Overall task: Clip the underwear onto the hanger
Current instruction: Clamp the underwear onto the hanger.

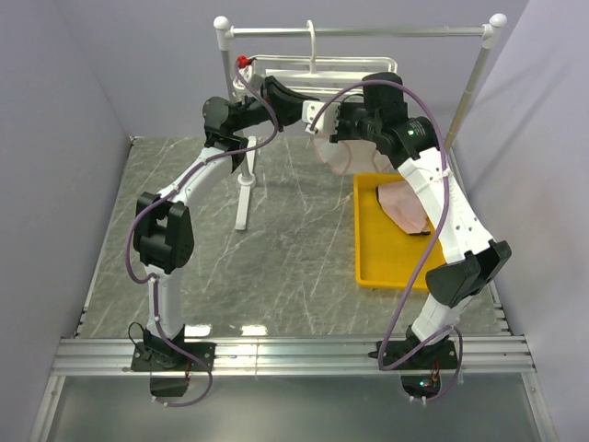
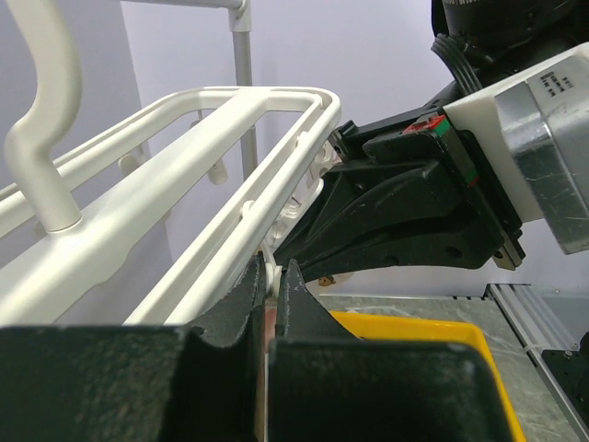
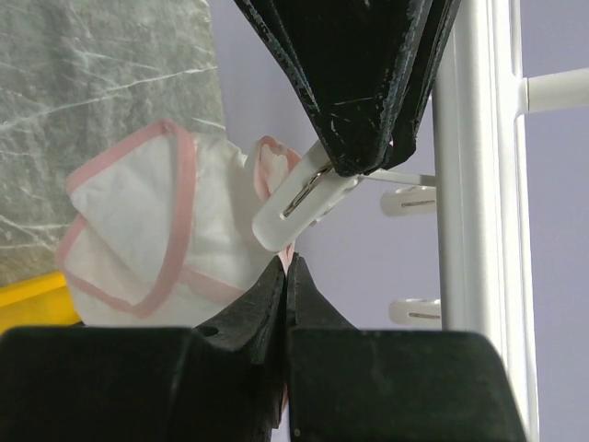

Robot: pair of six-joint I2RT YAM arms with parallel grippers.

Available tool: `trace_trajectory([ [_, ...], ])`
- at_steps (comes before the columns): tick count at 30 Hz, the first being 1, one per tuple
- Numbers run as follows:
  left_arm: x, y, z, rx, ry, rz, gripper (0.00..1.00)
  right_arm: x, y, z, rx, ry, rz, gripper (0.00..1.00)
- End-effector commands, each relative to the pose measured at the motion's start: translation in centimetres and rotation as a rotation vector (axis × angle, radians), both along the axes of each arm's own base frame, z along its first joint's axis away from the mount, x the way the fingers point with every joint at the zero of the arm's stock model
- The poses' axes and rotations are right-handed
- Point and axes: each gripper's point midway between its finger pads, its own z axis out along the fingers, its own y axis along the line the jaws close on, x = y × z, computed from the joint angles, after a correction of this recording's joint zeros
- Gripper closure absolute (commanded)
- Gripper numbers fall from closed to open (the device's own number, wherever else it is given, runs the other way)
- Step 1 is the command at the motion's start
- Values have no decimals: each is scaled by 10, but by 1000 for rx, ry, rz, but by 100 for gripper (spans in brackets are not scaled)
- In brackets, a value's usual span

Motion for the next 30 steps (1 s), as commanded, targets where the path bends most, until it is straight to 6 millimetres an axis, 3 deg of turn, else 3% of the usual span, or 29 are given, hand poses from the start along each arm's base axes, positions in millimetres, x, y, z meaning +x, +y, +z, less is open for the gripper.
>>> trace_trajectory([
  [1, -37, -11, -22, 124, -55, -168, 100, -1, 9, 32, 58, -85, 29, 100],
  [14, -39, -15, -30, 139, -103, -172, 100, -11, 18, 38, 112, -65, 86, 100],
  [30, -42, -14, -42, 175, -129, -191, 100, -24, 24, 67, 193, -120, 140, 100],
])
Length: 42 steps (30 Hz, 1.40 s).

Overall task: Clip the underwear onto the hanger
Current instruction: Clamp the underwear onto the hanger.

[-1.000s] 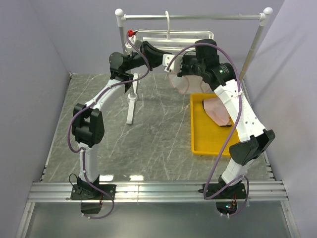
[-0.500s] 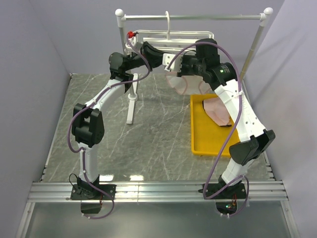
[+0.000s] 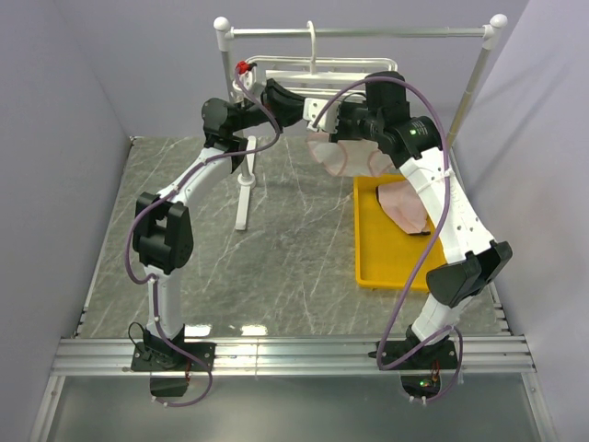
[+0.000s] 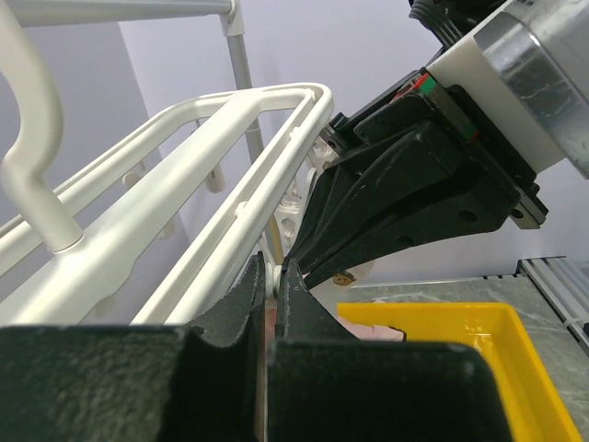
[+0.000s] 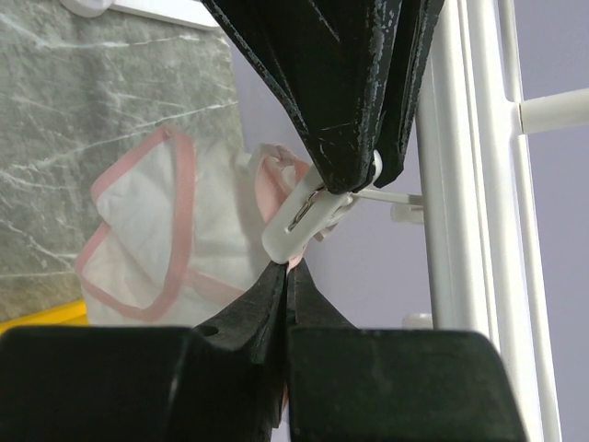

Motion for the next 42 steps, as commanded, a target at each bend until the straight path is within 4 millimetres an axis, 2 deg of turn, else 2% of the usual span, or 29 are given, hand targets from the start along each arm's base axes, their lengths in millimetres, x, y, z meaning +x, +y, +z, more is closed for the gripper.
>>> trace_trajectory([
  [1, -38, -15, -40, 166, -2, -188, 100, -16, 12, 66, 121, -164, 79, 100],
  [8, -33, -17, -41, 174, -8, -163, 100, -24, 11, 71, 131, -181, 107, 100],
  [30, -26, -18, -43, 189, -6, -144, 100, -27, 13, 75, 143, -198, 128, 100],
  [36, -27, -18, -41, 190, -10, -142, 88, -26, 12, 76, 142, -208, 123, 100],
  [39, -28, -18, -40, 188, -14, -144, 78, -26, 12, 77, 142, -213, 121, 100],
  [42, -31, -17, -37, 185, -17, -150, 75, -23, 10, 76, 139, -219, 108, 100],
])
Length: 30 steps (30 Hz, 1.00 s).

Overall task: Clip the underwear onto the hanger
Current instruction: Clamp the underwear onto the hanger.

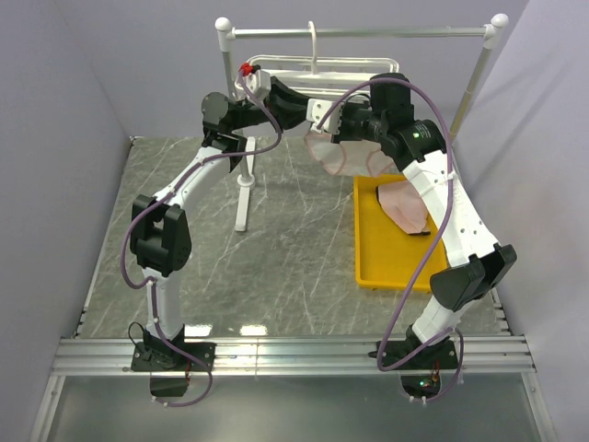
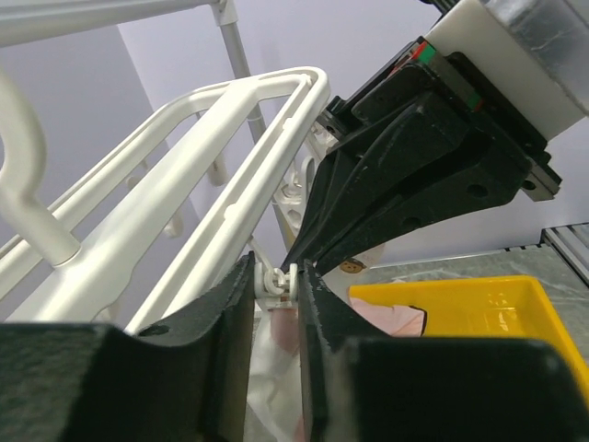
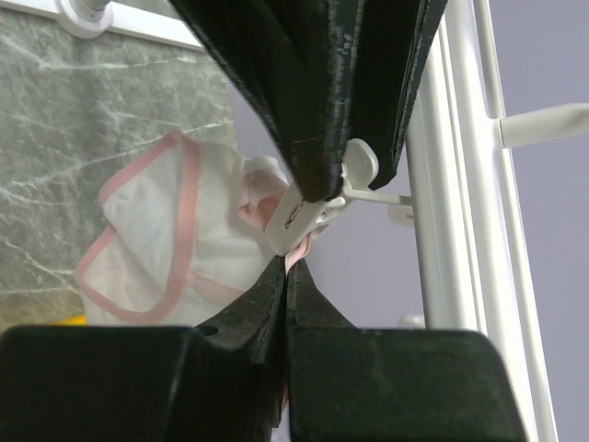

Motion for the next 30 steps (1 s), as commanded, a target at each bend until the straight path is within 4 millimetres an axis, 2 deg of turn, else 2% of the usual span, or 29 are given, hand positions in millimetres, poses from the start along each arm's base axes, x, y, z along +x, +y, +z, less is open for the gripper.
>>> trace_trajectory([
  [1, -31, -16, -36, 139, 74, -172, 72, -18, 7, 73, 104, -207, 63, 100],
  [4, -32, -15, -35, 139, 71, -171, 70, -16, 7, 71, 103, -207, 57, 100],
  [9, -37, -13, -25, 111, 66, -171, 61, -11, 5, 72, 101, -222, 38, 100],
  [10, -37, -12, -23, 107, 67, -167, 54, -9, 3, 71, 97, -224, 29, 100],
  [12, -38, -10, -16, 97, 60, -157, 49, -8, 3, 70, 95, -225, 23, 100],
  [15, -37, -4, -9, 84, 70, -133, 27, -5, 1, 67, 91, -225, 16, 100],
  [18, -38, 4, -1, 78, 67, -108, 22, -3, -1, 63, 81, -226, 11, 100],
  [21, -36, 12, -5, 91, 89, -76, 15, -1, -2, 62, 79, -227, 7, 100],
  [26, -34, 26, -13, 118, 117, 6, 11, 0, -5, 57, 76, -223, 4, 100],
  [30, -38, 39, -20, 146, 177, 70, 4, 0, -5, 53, 63, -224, 5, 100],
])
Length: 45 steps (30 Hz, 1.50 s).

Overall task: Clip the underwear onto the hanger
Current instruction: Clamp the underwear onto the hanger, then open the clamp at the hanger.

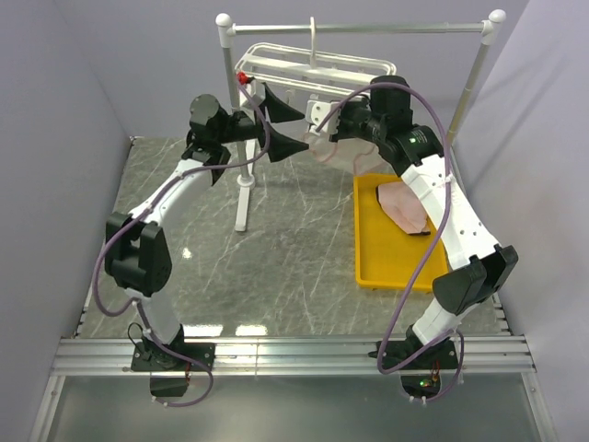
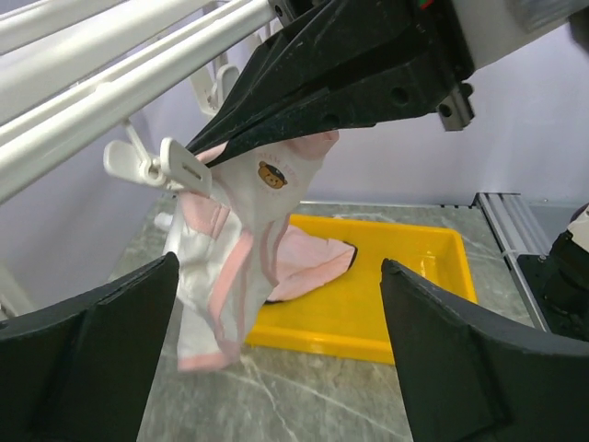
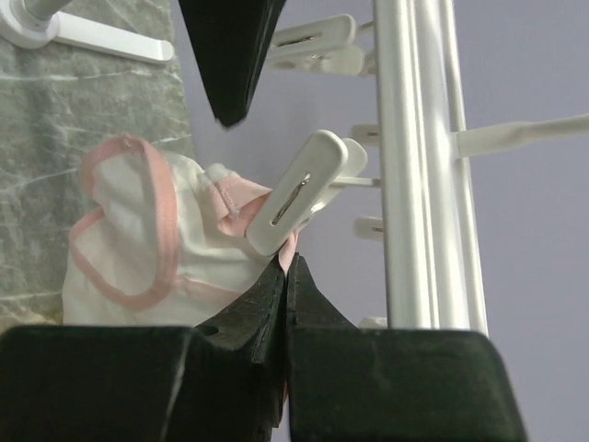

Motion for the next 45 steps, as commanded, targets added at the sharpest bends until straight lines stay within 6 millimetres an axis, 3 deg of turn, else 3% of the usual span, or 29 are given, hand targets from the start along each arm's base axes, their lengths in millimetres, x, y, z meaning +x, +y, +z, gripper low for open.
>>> trace_trajectory([
  [1, -11, 16, 16, 19, -34, 76, 3, -12, -7, 37, 35, -106, 9, 99],
  [8, -23, 36, -11, 141, 191, 172, 1, -15, -8, 23, 5, -97, 15, 77],
  [13, -34, 54, -14, 176, 301, 260, 1, -23, -9, 14, 0, -93, 22, 56],
  [19, -31, 77, -28, 238, 468, 399, 1, -44, -5, 9, 14, -84, 42, 42],
  [22, -31, 92, -30, 244, 531, 439, 1, -63, -7, 21, 65, -88, 42, 29],
  [24, -23, 107, -31, 231, 558, 520, 1, -74, -8, 25, 121, -52, 27, 26],
  [26, -17, 123, -31, 226, 572, 606, 1, -90, -14, 33, 209, -7, -2, 16],
  [29, -12, 140, -32, 243, 542, 699, 1, -108, -32, 34, 312, 56, -86, 14],
  [35, -13, 173, -52, 255, 554, 885, 1, -136, -75, 4, 489, 262, -315, 12],
  [36, -15, 174, -54, 258, 545, 884, 1, -139, -81, -9, 499, 305, -340, 12],
  [38, -26, 178, -50, 215, 523, 876, 1, -148, -97, -10, 588, 331, -375, 11],
  [39, -26, 176, -36, 164, 477, 859, 1, -149, -100, -21, 601, 359, -387, 11],
  [42, -29, 169, -12, 88, 444, 820, 1, -154, -104, -21, 663, 392, -391, 11],
  [44, -26, 163, 7, 54, 403, 782, 1, -149, -99, -16, 685, 401, -376, 11],
  [45, -25, 161, 13, 39, 388, 772, 1, -146, -97, 5, 712, 364, -360, 11],
])
